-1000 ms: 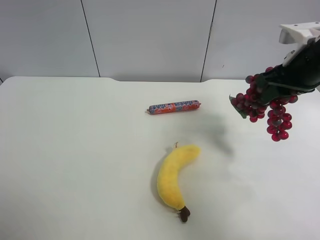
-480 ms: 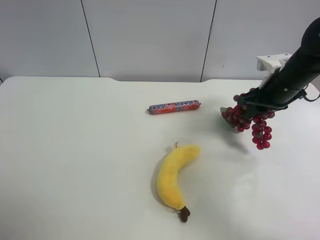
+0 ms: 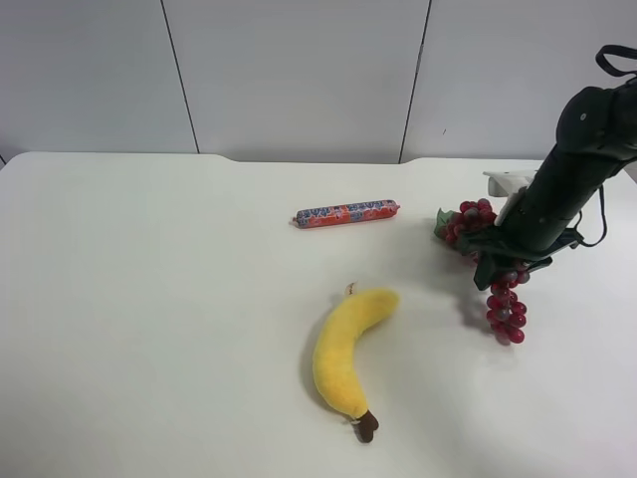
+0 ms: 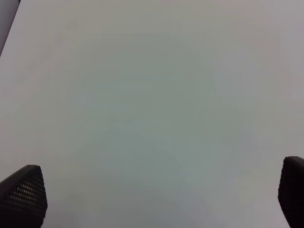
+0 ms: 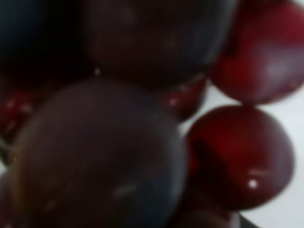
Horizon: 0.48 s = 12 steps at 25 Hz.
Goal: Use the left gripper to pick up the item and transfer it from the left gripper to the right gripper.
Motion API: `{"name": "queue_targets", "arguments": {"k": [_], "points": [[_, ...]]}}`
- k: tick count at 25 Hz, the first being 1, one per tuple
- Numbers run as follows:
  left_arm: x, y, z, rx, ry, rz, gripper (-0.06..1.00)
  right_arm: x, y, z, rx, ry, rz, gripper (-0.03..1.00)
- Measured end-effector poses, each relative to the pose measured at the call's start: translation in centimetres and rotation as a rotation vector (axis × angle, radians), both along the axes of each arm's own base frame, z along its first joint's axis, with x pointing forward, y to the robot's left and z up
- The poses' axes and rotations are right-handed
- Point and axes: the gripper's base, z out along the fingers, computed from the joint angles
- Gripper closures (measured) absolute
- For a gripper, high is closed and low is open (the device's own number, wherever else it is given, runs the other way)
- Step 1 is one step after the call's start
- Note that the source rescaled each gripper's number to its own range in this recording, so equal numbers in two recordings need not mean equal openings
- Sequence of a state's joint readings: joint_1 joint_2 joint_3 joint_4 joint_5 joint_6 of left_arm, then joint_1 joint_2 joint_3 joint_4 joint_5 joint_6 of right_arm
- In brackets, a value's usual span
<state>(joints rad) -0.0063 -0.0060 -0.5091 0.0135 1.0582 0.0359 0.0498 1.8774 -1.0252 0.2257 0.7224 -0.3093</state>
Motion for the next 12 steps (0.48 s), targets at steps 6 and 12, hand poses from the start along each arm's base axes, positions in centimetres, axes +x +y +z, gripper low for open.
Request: {"name": "queue_targets", "arguments": {"k": [6, 12], "points": [[0.0, 0.0, 0.0, 0.0, 0.0, 0.0, -0.05, -0.1, 0.03, -0.03, 0.004, 0.012, 0.0, 0.97], [0.0, 0.0, 0.0, 0.0, 0.0, 0.0, -0.05, -0.13, 0.12, -0.02, 0.014, 0.017, -0.008, 0.43]]}}
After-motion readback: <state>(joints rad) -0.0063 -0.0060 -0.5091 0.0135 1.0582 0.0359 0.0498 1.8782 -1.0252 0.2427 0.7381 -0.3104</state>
